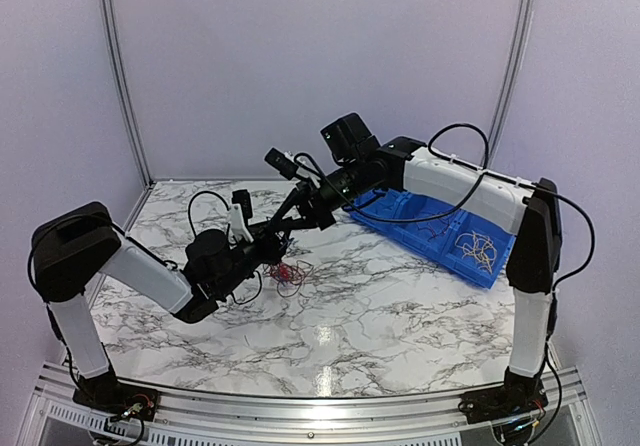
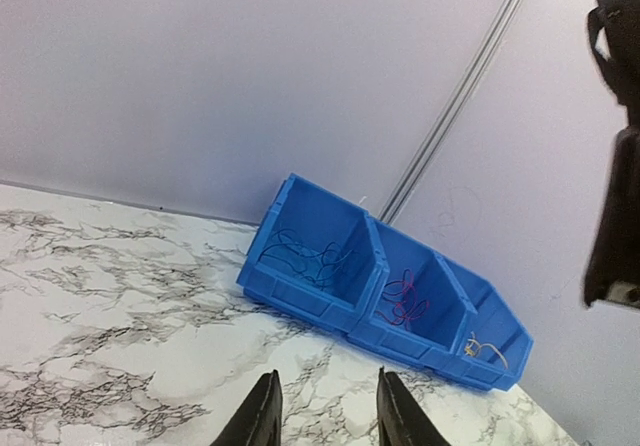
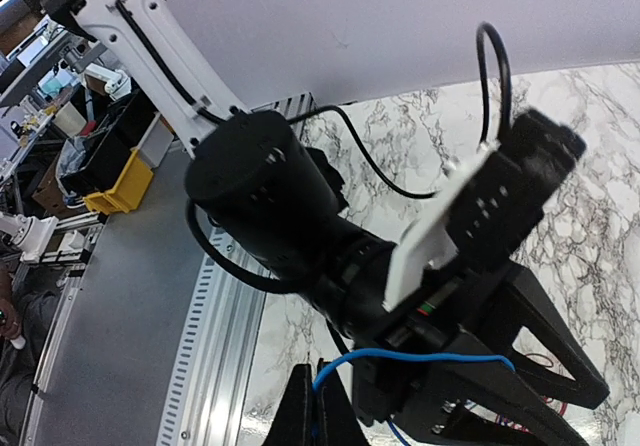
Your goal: Untangle the cables
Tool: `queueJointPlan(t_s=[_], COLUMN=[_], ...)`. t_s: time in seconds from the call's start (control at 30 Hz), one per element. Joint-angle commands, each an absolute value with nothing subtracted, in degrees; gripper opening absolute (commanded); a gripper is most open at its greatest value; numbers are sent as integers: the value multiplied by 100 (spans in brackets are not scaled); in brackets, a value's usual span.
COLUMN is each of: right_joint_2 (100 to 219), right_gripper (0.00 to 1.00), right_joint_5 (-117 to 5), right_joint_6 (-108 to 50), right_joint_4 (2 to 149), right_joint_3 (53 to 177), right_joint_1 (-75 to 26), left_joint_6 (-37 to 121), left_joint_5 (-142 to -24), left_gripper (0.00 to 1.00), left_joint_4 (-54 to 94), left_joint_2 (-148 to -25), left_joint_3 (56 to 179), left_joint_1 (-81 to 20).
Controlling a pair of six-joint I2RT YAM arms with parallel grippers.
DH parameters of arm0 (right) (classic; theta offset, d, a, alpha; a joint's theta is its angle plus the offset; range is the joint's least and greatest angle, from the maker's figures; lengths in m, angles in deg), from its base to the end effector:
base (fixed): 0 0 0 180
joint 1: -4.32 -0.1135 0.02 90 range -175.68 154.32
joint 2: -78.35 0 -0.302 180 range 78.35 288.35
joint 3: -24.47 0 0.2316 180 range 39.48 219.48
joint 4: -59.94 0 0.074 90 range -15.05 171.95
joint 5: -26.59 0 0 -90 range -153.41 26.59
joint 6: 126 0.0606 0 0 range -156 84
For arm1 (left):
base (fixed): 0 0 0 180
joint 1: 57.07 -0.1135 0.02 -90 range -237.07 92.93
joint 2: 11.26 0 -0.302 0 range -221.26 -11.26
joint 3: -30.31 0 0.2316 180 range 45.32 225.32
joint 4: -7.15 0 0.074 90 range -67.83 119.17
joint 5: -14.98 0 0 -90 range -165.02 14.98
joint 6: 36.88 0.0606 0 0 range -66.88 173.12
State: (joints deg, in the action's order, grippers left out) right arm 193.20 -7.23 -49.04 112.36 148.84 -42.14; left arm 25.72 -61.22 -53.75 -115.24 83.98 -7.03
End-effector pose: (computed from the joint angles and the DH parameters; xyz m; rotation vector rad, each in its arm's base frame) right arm 0.2764 0.3640 0.3525 -1.5670 1.6896 1.4286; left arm 0.2496 -0.2754 0.2528 0.0771 1.4575 -0.9516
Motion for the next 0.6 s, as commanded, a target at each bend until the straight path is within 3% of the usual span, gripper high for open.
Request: queueJointPlan(t_s=[0.0,0.23,0.57], right_joint_2=[18633,17928,17883], right_gripper=[0,0,0], right_joint_5=[-266,-215,-213], right_joint_6=[-5055,-5525,-5259], right_joint_4=[11340,11611,11142], right_joint_3=[15349,15921,16637], right_joint_1=[-4255,-3919,-2734], left_joint_6=[2618,2447,2329], left_joint_5=[-5605,-5202,-4782], left_gripper=[34,34,37], left_joint_4=[-5215,-4856,-4174], left_joint_2=[-11881,-11736,-10858], left_joint_3=[8540,8196,7385], left_joint_1=[-706,-794,-937])
